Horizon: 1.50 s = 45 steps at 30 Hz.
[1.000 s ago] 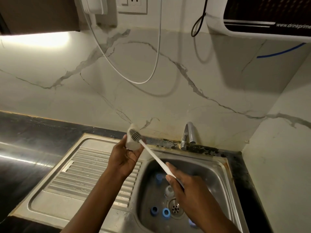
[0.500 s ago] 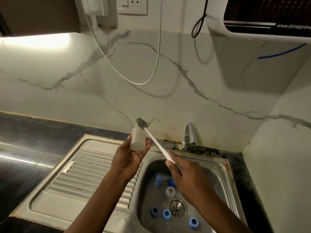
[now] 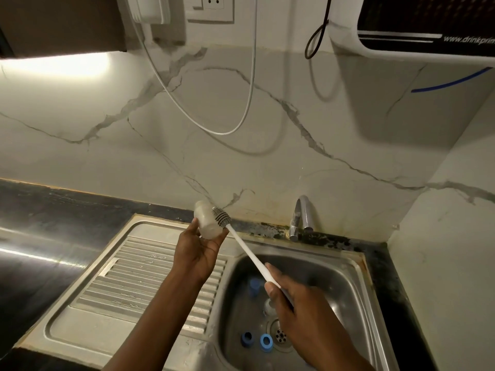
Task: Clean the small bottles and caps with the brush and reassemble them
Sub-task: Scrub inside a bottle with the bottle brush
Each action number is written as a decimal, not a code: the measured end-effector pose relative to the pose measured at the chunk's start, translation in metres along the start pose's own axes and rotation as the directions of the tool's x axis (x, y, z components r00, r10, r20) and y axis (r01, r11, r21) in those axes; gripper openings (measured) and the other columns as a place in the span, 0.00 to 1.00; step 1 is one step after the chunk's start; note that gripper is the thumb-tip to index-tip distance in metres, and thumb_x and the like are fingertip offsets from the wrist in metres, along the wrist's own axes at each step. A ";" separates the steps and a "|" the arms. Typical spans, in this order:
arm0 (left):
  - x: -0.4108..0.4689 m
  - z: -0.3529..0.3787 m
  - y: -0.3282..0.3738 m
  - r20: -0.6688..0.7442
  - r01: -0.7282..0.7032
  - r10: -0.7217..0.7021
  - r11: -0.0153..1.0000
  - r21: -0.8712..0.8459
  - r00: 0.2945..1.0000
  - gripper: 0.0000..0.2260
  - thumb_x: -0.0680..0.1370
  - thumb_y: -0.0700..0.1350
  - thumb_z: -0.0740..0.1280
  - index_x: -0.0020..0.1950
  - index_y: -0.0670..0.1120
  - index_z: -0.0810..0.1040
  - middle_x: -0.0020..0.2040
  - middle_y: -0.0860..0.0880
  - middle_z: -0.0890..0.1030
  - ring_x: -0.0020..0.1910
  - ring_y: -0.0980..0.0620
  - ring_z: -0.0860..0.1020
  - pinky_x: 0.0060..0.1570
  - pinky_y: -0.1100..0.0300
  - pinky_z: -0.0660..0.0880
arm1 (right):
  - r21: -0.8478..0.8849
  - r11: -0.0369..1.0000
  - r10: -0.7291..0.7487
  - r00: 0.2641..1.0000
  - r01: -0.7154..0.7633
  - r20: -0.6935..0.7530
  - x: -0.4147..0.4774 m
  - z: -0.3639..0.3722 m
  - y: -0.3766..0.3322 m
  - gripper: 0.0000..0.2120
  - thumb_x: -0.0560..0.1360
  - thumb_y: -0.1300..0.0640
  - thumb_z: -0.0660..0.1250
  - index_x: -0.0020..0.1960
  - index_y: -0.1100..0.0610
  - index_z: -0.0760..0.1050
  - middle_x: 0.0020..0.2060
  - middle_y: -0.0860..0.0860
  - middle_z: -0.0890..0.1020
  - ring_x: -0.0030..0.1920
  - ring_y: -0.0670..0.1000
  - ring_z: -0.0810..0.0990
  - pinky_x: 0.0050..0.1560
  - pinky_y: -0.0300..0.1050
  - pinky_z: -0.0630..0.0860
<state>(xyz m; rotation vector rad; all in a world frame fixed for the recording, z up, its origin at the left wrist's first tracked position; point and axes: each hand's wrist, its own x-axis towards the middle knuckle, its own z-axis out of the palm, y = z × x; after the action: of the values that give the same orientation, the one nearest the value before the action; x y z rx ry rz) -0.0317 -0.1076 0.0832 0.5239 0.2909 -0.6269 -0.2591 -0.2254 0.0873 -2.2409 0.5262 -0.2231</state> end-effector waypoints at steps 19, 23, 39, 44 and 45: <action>0.003 -0.003 0.005 0.058 -0.090 0.091 0.996 -0.021 0.994 0.25 0.79 0.41 0.71 0.75 0.38 0.69 0.70 0.32 0.77 0.68 0.36 0.80 0.65 0.43 0.77 | 0.016 1.000 -0.015 1.000 0.015 -0.005 0.005 0.003 -0.001 0.24 0.79 0.34 0.54 0.75 0.30 0.59 0.39 0.43 0.82 0.43 0.37 0.82 0.45 0.35 0.78; 0.007 -0.002 0.007 0.051 -0.084 0.085 0.996 -0.017 0.995 0.21 0.81 0.43 0.70 0.71 0.38 0.72 0.71 0.33 0.77 0.69 0.36 0.79 0.59 0.44 0.81 | 0.014 0.999 0.046 0.999 -0.046 0.018 -0.001 0.013 0.002 0.21 0.74 0.28 0.49 0.68 0.19 0.57 0.37 0.42 0.79 0.39 0.39 0.80 0.56 0.44 0.76; 0.014 0.002 -0.005 0.092 -0.051 0.065 0.988 -0.145 0.994 0.35 0.75 0.44 0.74 0.79 0.38 0.65 0.69 0.30 0.78 0.67 0.34 0.80 0.63 0.44 0.80 | -0.005 1.000 -0.025 0.999 0.025 -0.033 0.012 0.014 -0.021 0.25 0.83 0.39 0.55 0.80 0.38 0.62 0.56 0.42 0.84 0.51 0.39 0.81 0.54 0.28 0.76; 0.021 -0.002 0.003 0.039 -0.037 0.043 0.991 -0.130 0.998 0.30 0.79 0.46 0.72 0.78 0.38 0.68 0.69 0.32 0.79 0.67 0.36 0.81 0.66 0.46 0.77 | -0.079 0.997 -0.018 0.999 0.016 -0.030 0.008 0.009 -0.010 0.25 0.83 0.39 0.54 0.80 0.38 0.61 0.52 0.44 0.84 0.48 0.42 0.83 0.54 0.36 0.80; 0.021 -0.002 0.002 0.031 -0.033 0.038 0.991 -0.127 0.999 0.28 0.81 0.46 0.71 0.77 0.37 0.69 0.68 0.32 0.79 0.67 0.36 0.81 0.65 0.46 0.78 | -0.101 0.995 -0.011 0.999 0.007 -0.037 0.008 0.007 -0.008 0.25 0.84 0.40 0.54 0.80 0.37 0.60 0.49 0.44 0.84 0.45 0.42 0.83 0.51 0.37 0.81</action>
<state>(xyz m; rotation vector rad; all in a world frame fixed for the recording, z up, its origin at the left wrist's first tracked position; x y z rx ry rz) -0.0145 -0.1147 0.0740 0.3963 0.2874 -0.5780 -0.2471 -0.2199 0.0883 -2.3416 0.5585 -0.2487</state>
